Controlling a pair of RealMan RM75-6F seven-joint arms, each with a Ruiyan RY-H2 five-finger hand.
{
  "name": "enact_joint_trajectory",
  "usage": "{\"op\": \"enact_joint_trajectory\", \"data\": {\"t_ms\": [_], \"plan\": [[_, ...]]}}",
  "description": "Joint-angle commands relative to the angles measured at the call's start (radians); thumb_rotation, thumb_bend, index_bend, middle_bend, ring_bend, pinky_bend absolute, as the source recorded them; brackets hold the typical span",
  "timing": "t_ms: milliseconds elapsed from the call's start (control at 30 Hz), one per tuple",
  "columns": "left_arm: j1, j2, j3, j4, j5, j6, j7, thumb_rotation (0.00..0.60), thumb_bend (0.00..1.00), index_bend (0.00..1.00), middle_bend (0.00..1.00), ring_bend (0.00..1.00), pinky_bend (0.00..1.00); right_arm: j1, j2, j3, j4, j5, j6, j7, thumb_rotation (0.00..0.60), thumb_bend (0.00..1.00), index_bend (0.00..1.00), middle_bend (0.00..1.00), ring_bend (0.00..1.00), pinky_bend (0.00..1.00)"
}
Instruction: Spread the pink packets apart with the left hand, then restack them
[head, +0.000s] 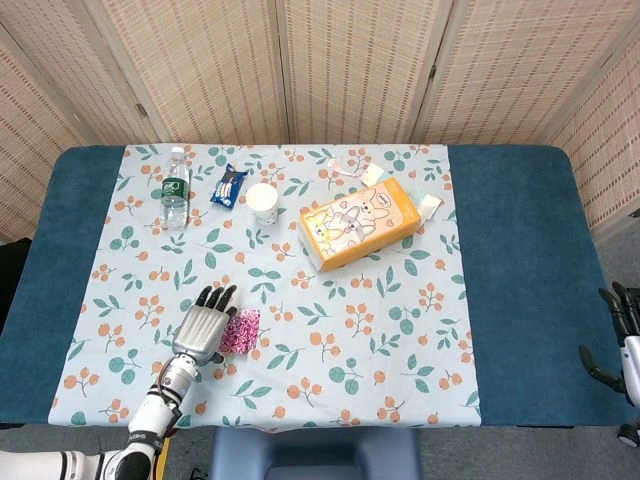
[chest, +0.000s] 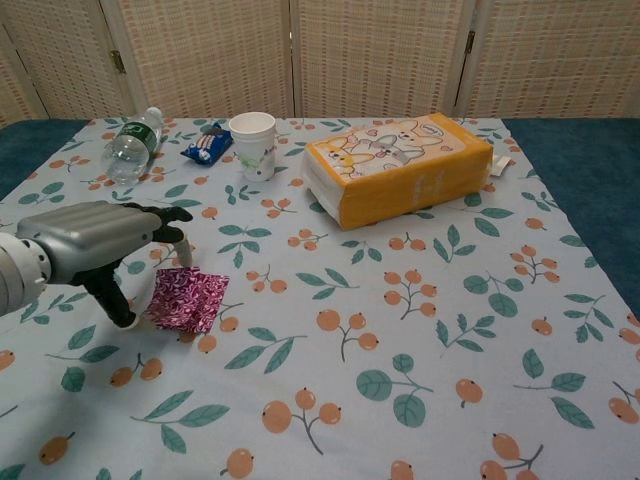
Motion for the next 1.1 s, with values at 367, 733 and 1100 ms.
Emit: {"op": "enact_joint_trajectory", "data": {"t_ms": [367,733,1100], "plan": [[-0.095,-0.088,-0.038,0.061,-0.155,0.006,0.055,0.6,0.21,0.3,0.0,0.0,0.0,-0.002,0.0,0.001,0.006,0.005,-0.004,0.007,0.6,0.39,0.04,0.03,0.0,0.0],[-0.123,-0.078,-0.018,0.065,-0.199,0.018,0.064,0.6,0.21,0.27,0.0,0.0,0.0,-0.005,-0.001,0.003,0.012,0.009,-0.004,0.015,0.6,0.39,0.04,0.03,0.0,0.0],[-0.138,-0.072,0.005,0.073,-0.208,0.014,0.046,0.6,0.21,0.24,0.0,0.0,0.0,-0.008,-0.001,0.004,0.007,0.009,0.001,0.01,0.6,0.39,0.04,0.03,0.0,0.0]]}}
